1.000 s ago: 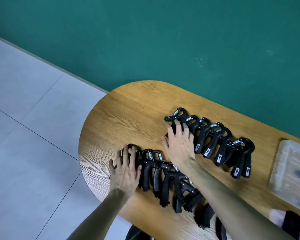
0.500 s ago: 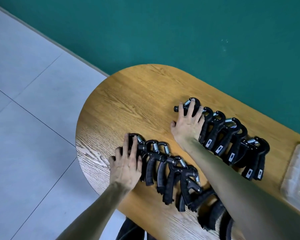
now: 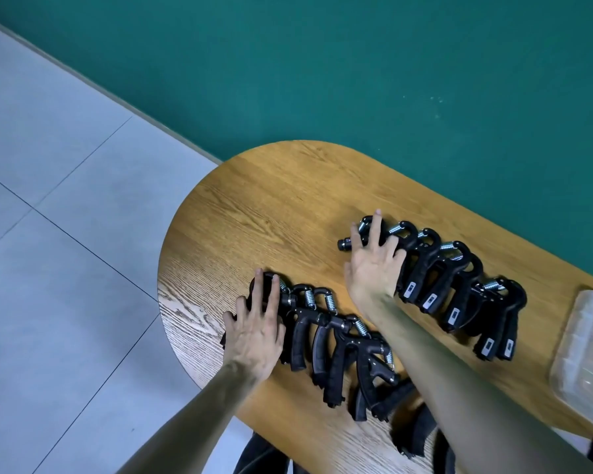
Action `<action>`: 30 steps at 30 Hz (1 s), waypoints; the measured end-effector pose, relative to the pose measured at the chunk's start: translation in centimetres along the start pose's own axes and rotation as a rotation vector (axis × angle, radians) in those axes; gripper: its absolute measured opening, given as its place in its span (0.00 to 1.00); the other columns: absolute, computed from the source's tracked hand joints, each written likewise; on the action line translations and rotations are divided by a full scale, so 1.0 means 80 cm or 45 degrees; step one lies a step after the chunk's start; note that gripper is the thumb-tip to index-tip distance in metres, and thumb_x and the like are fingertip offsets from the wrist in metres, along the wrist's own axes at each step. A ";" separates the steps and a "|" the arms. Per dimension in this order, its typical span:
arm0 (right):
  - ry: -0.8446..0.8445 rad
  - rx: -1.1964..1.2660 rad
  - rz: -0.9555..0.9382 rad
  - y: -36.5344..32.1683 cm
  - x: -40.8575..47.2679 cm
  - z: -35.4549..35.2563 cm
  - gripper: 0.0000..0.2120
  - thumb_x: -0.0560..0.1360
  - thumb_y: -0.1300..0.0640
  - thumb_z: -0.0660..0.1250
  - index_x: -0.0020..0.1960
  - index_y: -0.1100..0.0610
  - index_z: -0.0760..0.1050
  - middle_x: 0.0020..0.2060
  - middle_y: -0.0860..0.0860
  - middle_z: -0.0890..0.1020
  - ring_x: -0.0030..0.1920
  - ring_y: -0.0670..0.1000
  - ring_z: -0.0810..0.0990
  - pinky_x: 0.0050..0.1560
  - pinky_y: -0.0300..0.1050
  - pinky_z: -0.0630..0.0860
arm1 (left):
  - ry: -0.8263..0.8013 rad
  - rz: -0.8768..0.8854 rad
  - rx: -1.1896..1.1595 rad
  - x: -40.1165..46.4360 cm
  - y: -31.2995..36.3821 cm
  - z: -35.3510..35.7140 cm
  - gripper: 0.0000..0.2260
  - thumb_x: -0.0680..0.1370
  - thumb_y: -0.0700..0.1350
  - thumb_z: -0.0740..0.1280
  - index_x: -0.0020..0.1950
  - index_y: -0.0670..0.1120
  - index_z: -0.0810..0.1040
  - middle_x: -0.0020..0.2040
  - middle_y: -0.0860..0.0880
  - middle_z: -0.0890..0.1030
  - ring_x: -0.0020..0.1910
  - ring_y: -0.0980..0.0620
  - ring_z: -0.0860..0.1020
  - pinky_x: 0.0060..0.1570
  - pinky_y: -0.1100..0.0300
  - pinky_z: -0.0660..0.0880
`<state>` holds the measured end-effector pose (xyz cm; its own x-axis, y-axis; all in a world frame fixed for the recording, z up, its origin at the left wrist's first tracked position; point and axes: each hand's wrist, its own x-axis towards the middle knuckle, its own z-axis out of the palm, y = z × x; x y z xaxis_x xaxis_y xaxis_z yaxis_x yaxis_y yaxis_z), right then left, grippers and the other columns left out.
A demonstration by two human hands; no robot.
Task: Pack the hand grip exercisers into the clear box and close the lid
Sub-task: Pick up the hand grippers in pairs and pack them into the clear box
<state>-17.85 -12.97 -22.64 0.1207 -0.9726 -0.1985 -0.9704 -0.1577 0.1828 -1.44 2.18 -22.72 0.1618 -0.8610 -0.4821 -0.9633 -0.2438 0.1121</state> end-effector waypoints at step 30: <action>0.178 0.369 0.567 0.218 -0.295 -0.191 0.38 0.68 0.57 0.73 0.77 0.48 0.66 0.80 0.61 0.55 0.50 0.62 0.71 0.47 0.57 0.71 | 0.251 0.613 0.220 -0.158 0.260 -0.178 0.36 0.84 0.54 0.53 0.82 0.49 0.33 0.81 0.43 0.29 0.62 0.42 0.66 0.57 0.46 0.70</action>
<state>-34.40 4.61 -0.03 -0.3072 -0.9512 -0.0293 -0.9496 0.3085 -0.0565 -20.48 1.61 -1.90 -0.2850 -0.9286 -0.2378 -0.9569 0.2611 0.1272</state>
